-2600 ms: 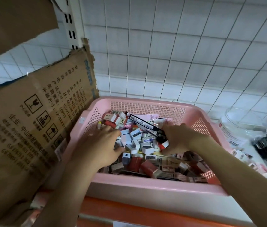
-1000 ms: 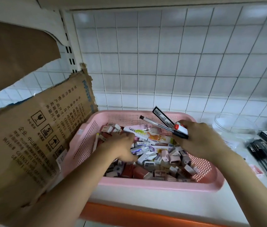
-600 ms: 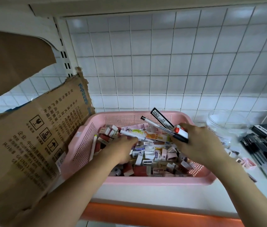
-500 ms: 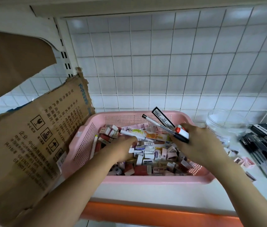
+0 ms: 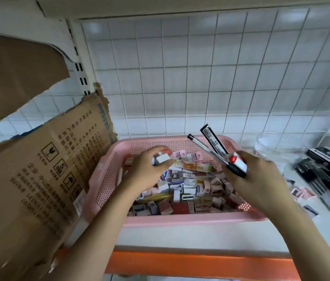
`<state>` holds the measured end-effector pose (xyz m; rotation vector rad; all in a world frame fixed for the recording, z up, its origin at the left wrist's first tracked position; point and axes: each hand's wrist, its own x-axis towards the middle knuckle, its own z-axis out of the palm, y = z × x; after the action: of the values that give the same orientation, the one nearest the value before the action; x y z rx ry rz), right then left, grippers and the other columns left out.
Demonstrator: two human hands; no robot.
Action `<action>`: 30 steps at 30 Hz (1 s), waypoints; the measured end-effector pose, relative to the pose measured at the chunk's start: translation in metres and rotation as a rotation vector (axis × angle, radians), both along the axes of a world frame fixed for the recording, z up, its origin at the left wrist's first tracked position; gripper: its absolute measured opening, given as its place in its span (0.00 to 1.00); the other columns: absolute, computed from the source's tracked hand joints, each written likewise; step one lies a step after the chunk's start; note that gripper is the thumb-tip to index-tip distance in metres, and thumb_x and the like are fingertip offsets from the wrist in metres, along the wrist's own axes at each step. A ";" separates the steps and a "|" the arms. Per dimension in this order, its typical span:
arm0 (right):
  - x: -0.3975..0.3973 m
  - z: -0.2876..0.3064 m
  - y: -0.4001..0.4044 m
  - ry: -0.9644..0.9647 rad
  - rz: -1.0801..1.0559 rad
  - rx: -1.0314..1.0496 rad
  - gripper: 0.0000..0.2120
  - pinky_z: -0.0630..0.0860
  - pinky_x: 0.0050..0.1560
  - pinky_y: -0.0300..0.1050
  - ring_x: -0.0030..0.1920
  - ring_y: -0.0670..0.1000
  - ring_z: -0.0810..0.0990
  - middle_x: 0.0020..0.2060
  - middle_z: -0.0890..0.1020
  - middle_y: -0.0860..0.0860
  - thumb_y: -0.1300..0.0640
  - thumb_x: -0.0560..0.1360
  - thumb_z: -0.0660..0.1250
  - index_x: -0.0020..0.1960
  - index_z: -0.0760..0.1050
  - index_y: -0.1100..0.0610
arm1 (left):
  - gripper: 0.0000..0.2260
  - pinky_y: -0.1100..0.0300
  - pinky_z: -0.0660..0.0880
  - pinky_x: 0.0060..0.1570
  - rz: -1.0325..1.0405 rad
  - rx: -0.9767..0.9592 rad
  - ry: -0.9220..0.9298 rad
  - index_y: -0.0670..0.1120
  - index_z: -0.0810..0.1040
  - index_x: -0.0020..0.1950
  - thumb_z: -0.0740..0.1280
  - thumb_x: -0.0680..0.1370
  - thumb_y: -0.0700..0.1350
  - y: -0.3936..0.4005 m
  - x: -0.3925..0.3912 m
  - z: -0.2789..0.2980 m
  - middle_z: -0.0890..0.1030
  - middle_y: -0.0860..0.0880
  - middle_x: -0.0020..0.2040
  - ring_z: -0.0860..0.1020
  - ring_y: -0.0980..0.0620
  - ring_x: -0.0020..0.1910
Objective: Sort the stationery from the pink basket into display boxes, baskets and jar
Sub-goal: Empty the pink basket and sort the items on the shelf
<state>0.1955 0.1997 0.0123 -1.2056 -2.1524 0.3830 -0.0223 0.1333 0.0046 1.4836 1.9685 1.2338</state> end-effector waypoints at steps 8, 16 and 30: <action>0.048 -0.005 -0.005 0.168 -0.100 -0.025 0.12 0.70 0.32 0.49 0.30 0.57 0.74 0.24 0.74 0.50 0.52 0.73 0.67 0.33 0.68 0.49 | 0.11 0.61 0.77 0.47 -0.090 0.242 -0.516 0.58 0.79 0.50 0.70 0.73 0.43 0.006 0.060 0.008 0.83 0.57 0.46 0.81 0.60 0.45; 0.144 -0.012 0.038 0.180 -0.115 -0.074 0.18 0.67 0.30 0.44 0.26 0.49 0.70 0.21 0.71 0.48 0.56 0.73 0.68 0.29 0.65 0.46 | 0.13 0.65 0.75 0.37 -0.153 0.285 -0.566 0.59 0.78 0.53 0.69 0.69 0.50 0.050 0.168 0.013 0.82 0.57 0.46 0.80 0.59 0.42; 0.285 -0.035 0.105 -0.018 0.004 -0.165 0.09 0.75 0.37 0.52 0.34 0.58 0.76 0.28 0.78 0.49 0.44 0.70 0.62 0.42 0.73 0.49 | 0.17 0.67 0.73 0.49 0.155 0.194 -0.076 0.48 0.75 0.63 0.70 0.75 0.43 0.127 0.279 -0.057 0.81 0.51 0.53 0.79 0.49 0.48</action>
<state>0.4804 0.3043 -0.0230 -1.2987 -2.1732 0.5628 0.2563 0.2608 -0.0519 1.3691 1.9918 1.5622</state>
